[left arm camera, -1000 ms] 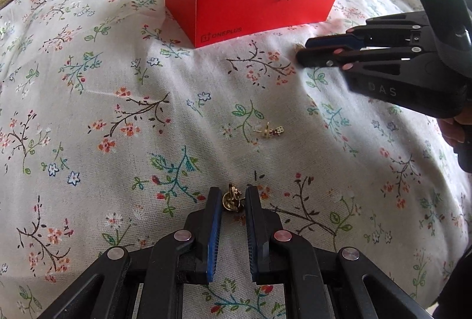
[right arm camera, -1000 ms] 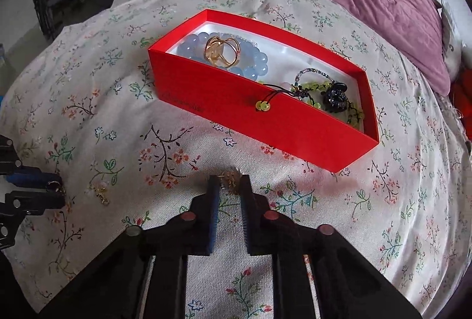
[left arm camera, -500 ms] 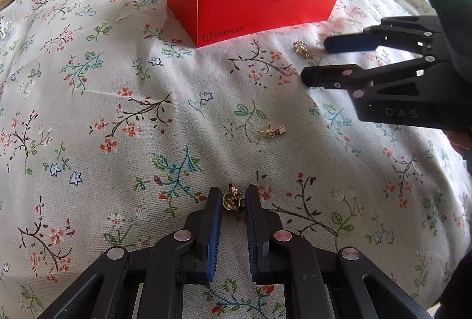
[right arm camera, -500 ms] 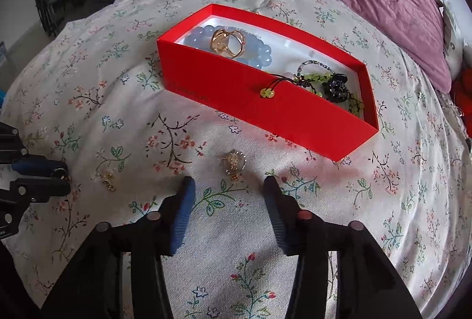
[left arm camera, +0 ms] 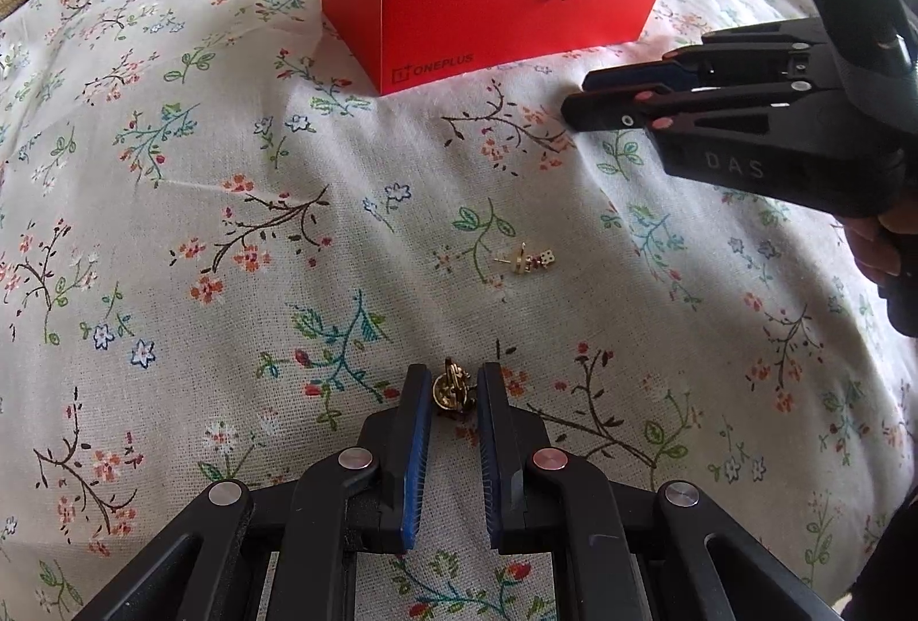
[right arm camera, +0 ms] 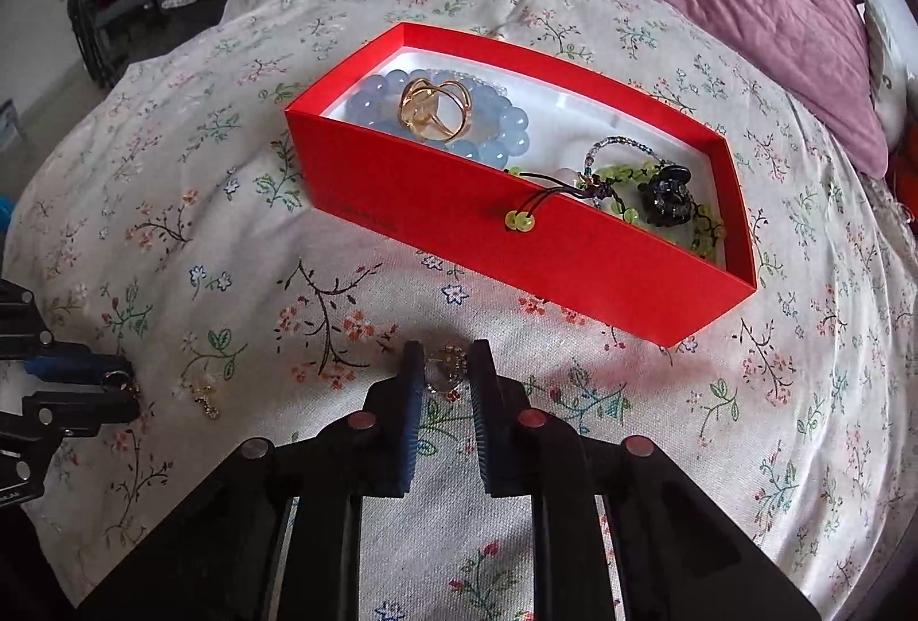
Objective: Organize jewelry
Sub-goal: 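Grasp the small jeweled gold ring with the right tool while the left tool holds the earring, then carry the earring with the left tool while the right tool carries the ring toward the box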
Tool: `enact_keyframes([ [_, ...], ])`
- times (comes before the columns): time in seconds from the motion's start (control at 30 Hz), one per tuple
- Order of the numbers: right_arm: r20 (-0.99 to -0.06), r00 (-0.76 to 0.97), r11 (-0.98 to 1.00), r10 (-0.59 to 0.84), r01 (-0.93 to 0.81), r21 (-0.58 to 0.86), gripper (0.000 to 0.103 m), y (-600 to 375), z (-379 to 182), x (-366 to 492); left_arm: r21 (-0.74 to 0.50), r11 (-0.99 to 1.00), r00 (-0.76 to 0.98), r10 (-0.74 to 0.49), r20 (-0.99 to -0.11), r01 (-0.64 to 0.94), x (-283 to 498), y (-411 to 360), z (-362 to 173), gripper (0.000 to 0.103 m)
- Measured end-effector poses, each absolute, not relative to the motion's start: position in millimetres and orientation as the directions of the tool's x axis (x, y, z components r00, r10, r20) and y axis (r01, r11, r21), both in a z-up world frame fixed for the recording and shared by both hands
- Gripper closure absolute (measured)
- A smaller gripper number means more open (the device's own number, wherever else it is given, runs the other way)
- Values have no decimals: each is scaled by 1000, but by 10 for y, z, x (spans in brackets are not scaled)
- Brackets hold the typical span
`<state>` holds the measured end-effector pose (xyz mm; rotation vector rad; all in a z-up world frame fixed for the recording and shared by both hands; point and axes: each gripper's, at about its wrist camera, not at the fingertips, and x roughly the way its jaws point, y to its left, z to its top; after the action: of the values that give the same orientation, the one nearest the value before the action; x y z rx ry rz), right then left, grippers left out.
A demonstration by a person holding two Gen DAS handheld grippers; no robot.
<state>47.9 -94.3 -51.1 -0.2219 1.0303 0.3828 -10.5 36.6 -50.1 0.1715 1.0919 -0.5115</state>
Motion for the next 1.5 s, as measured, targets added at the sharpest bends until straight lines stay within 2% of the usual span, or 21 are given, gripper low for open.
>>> enact_keyframes([
  [0.27, -835, 493, 882, 243, -471, -22, 86, -858, -284, 224, -117, 874, 360, -312, -879, 473, -120, 399, -486, 93],
  [0.33, -828, 458, 870, 323, -488, 69, 86, -878, -199, 176, -117, 874, 360, -312, -879, 471, -118, 400, -479, 93],
  [0.43, -794, 314, 811, 521, -471, 346, 85, -989, -176, 189, -115, 874, 360, -310, -880, 471, -119, 404, -481, 93],
  [0.47, -793, 296, 808, 533, -457, 373, 85, -1018, -200, 190, -115, 875, 360, -310, -880, 471, -119, 402, -479, 93],
  [0.6, -857, 302, 863, 418, -426, 270, 84, -1056, -336, 171, -113, 875, 361, -308, -880, 470, -116, 394, -480, 93],
  [0.73, -867, 303, 883, 397, -385, 269, 82, -1204, -375, 173, -112, 875, 361, -307, -880, 471, -116, 398, -477, 93],
  [0.93, -857, 315, 887, 408, -361, 290, 64, -1379, -329, 174, -111, 876, 360, -305, -881, 470, -103, 380, -489, 93],
  [1.27, -896, 308, 875, 321, -458, 156, 64, -1104, -484, 102, -112, 874, 361, -308, -880, 474, -99, 358, -489, 93],
  [1.37, -901, 310, 880, 305, -454, 142, 68, -1081, -525, 122, -108, 872, 362, -308, -880, 478, -114, 352, -490, 93],
  [1.43, -901, 307, 875, 306, -464, 139, 85, -1064, -521, 129, -109, 872, 361, -308, -880, 478, -115, 353, -489, 93],
  [1.5, -903, 312, 872, 297, -474, 123, 86, -1033, -519, 114, -112, 872, 360, -310, -880, 477, -118, 354, -484, 93],
])
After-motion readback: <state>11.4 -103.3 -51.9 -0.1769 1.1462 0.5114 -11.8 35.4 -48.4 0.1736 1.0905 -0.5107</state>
